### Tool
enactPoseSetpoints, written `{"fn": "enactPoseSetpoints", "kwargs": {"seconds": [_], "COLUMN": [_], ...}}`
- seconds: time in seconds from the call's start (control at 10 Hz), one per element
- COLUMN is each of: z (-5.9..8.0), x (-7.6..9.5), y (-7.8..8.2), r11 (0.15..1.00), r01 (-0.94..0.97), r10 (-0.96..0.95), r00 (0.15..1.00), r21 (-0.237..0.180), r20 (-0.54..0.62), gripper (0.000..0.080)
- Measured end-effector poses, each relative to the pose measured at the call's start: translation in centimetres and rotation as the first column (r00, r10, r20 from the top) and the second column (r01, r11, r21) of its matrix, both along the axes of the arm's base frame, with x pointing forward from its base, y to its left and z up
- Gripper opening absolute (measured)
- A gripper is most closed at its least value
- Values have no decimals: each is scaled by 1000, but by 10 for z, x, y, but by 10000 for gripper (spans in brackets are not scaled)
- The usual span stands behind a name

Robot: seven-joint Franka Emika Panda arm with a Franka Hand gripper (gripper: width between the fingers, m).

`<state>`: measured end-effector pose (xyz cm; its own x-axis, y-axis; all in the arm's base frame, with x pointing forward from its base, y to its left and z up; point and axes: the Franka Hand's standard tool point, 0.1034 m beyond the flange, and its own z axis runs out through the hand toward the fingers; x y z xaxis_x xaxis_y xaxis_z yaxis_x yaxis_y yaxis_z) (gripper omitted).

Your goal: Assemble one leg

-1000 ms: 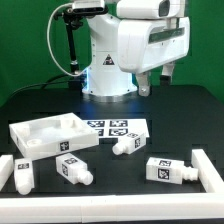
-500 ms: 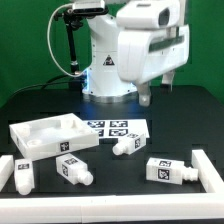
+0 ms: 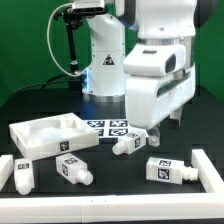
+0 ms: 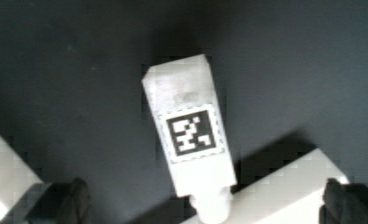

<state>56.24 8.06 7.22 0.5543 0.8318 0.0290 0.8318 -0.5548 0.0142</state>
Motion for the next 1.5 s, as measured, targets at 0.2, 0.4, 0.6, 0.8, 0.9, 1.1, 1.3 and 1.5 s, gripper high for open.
{"fn": "enactPoseSetpoints", "kwargs": {"seconds": [0.2, 0.4, 0.6, 0.8, 0.9, 1.1, 1.3, 1.5], "z": [-19, -36, -42, -48, -48, -48, -48, -48], "x": [2, 6, 10, 11, 11, 11, 11, 11], "y": [-7, -8, -20, -31, -31, -31, -31, -31], "r11": [1000, 1000, 1000, 997, 998, 998, 998, 998], "r01": [-3, 5, -17, -70, -65, -65, -65, -65], "r10": [3, -5, 17, 69, 64, 65, 65, 65], "r00": [1000, 1000, 1000, 997, 998, 998, 998, 998], "r21": [10, 18, 21, 21, 21, 20, 20, 20], "r20": [13, 9, 25, 25, 25, 24, 24, 24], "gripper": [650, 650, 650, 650, 650, 650, 523, 387]}}
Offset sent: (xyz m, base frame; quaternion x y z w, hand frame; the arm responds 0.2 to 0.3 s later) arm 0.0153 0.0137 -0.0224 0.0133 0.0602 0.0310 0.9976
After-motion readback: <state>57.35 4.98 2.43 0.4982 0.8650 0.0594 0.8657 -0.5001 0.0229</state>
